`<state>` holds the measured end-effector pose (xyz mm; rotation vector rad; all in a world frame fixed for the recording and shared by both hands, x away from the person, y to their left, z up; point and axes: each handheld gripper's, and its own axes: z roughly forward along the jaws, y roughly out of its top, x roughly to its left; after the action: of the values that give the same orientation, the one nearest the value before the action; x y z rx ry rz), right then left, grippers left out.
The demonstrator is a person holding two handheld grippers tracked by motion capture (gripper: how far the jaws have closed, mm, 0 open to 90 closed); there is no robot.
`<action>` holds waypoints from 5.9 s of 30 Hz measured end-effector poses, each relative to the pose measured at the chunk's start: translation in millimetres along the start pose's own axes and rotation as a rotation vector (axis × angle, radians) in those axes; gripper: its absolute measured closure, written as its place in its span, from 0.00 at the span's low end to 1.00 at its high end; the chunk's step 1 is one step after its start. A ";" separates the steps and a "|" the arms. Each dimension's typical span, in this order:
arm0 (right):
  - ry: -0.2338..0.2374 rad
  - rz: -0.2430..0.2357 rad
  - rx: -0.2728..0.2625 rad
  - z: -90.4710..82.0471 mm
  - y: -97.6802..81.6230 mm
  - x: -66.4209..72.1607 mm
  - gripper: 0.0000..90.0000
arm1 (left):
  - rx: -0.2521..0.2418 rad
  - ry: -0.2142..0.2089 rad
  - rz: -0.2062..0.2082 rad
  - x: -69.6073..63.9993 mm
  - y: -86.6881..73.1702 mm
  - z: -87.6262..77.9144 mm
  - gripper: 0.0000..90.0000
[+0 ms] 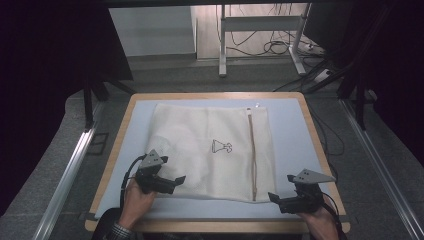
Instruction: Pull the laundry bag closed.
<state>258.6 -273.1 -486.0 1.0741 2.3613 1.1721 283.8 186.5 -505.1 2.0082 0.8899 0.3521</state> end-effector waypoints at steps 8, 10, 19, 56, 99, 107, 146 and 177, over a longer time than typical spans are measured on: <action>-0.027 -0.023 -0.060 -3.7 -0.2 -2.6 0.03 | 0.051 0.041 0.080 -15.6 -4.3 -1.5 0.00; -0.015 -0.019 -0.064 -2.4 -0.9 -3.9 0.01 | 0.061 0.041 0.082 -14.1 -5.6 -1.8 0.00; 0.028 -0.004 -0.035 1.2 -2.3 -7.3 0.00 | 0.061 0.064 0.049 -8.0 -6.5 -2.4 0.00; 0.015 -0.072 -0.006 3.1 -1.9 -3.2 0.00 | 0.013 0.012 0.079 -17.4 9.4 13.6 0.01; 0.010 -0.070 -0.012 1.3 -1.6 -4.3 0.00 | 0.011 -0.103 0.135 -42.6 28.0 25.4 0.20; 0.027 -0.060 -0.008 2.6 -1.0 -5.0 0.00 | 0.011 -0.129 0.162 -48.3 31.6 31.7 0.25; 0.012 -0.105 0.008 5.9 0.2 -3.1 0.00 | 0.027 -0.283 0.255 -85.6 56.5 79.9 0.89; 0.036 -0.081 0.052 13.7 0.4 0.5 0.02 | 0.107 -0.349 0.311 -115.8 61.3 137.0 1.00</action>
<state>265.9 -264.8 -494.3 0.9718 2.4510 1.1172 305.4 -1.0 -522.6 2.2227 0.3866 0.1172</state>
